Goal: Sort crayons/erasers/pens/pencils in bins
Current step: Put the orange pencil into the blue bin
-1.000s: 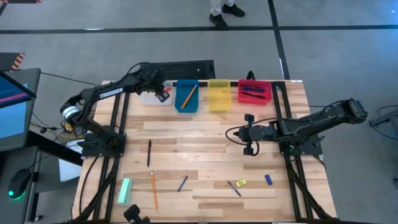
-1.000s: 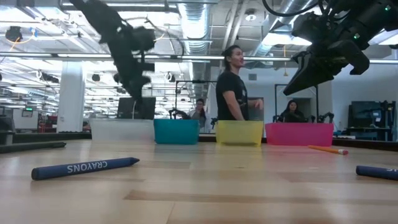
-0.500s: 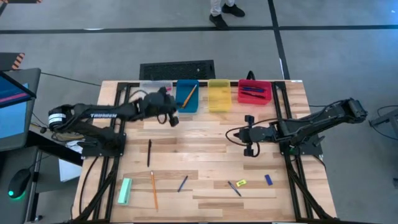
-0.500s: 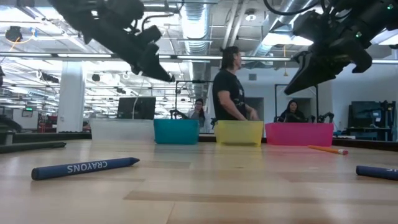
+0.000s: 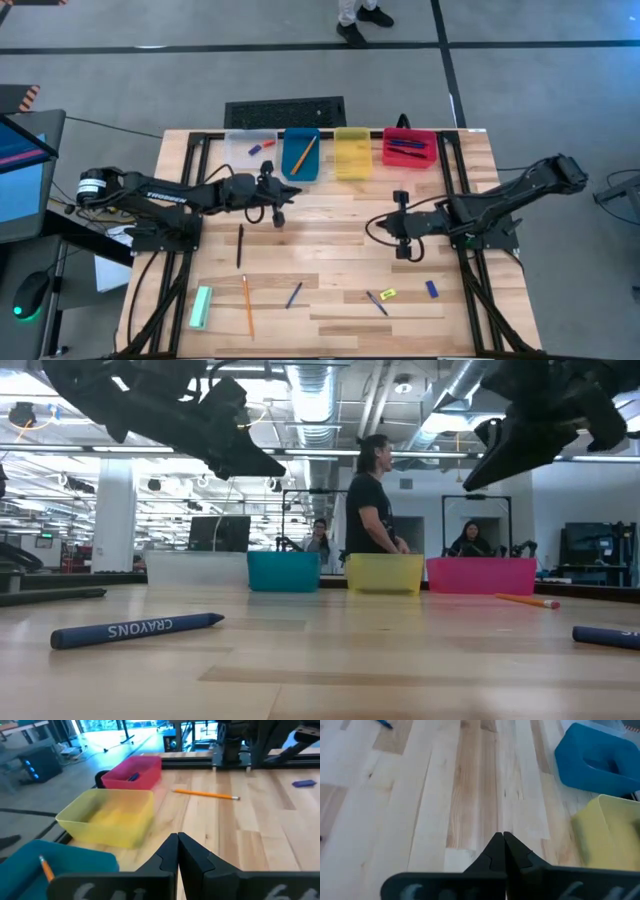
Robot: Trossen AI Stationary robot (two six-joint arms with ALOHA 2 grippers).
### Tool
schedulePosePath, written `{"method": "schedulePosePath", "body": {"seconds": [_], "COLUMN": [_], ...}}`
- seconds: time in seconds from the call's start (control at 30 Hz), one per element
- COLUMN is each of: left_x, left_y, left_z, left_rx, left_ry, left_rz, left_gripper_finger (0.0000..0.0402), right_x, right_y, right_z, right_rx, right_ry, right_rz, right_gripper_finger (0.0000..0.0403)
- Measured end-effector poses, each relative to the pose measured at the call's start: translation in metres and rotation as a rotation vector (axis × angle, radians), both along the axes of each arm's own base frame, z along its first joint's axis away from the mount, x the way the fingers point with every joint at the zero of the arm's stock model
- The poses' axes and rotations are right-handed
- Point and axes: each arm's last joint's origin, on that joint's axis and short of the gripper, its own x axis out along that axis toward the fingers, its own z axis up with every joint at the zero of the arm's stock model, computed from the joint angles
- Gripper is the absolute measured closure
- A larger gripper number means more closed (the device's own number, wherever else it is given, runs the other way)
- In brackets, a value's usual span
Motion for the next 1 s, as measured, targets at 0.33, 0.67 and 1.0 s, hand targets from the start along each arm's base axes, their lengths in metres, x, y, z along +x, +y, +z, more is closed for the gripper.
{"method": "schedulePosePath", "body": {"seconds": [0.33,0.67,1.0], "left_x": [0.002,0.004,0.018], "left_y": [-0.023,-0.037,-0.036], "left_z": [-0.001,-0.004,-0.024], "left_rx": [-0.024,-0.028,-0.021], "left_ry": [0.008,0.017,0.032], "left_rz": [-0.155,-0.209,-0.190], "left_gripper_finger": [0.0401,0.0401,0.0401], "right_x": [-0.006,-0.017,-0.013], "right_y": [0.009,0.013,-0.010], "right_z": [0.024,0.007,-0.028], "right_rx": [-0.058,0.008,0.020], "right_ry": [0.114,0.296,0.483], "right_rz": [0.067,0.130,0.076], "right_gripper_finger": [0.0400,0.0378,0.0336]}}
